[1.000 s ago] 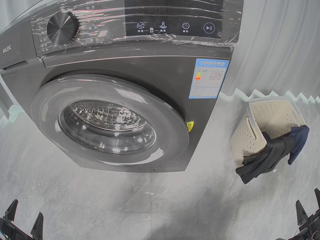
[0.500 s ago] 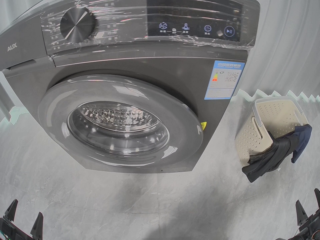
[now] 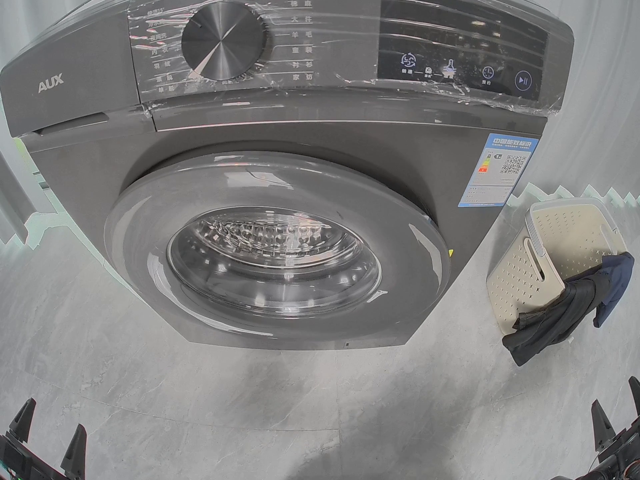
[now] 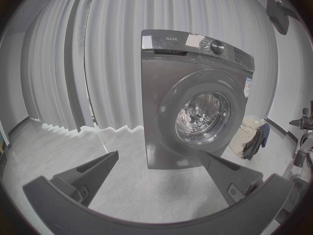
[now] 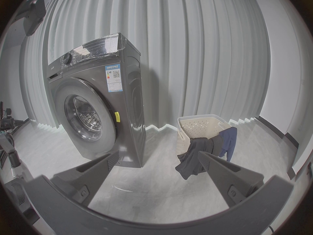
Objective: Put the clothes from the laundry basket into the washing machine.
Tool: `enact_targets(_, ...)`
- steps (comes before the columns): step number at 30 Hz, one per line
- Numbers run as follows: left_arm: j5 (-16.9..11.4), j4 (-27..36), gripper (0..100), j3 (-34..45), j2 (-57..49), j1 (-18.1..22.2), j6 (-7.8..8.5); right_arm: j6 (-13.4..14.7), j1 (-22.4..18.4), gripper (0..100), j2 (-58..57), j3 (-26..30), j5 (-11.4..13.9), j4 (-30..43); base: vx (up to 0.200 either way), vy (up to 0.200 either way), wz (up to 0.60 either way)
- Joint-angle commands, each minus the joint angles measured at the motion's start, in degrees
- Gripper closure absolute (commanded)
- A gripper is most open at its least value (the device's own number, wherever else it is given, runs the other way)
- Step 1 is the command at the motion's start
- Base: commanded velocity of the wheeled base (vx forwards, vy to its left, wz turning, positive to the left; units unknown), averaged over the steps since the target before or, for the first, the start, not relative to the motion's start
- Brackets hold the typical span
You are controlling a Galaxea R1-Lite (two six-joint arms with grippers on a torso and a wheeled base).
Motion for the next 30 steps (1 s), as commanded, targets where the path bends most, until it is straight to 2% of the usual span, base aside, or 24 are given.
enact_targets(1, 0.0, 0.0, 0, 0.8, -1.0, 0.0, -0.02, 0.0, 0.0, 0, -0.8, 0.9, 0.0, 0.0, 0.000, 0.000, 0.00)
enact_targets(21, 0.0, 0.1, 0, 0.8, -1.0, 0.0, -0.02, 0.0, 0.0, 0, -0.8, 0.9, 0.0, 0.0, 0.000, 0.000, 0.00)
enact_targets(30, -0.1, 0.0, 0, 0.8, -1.0, 0.0, -0.02, 0.0, 0.0, 0, -0.8, 0.9, 0.0, 0.0, 0.000, 0.200, 0.00)
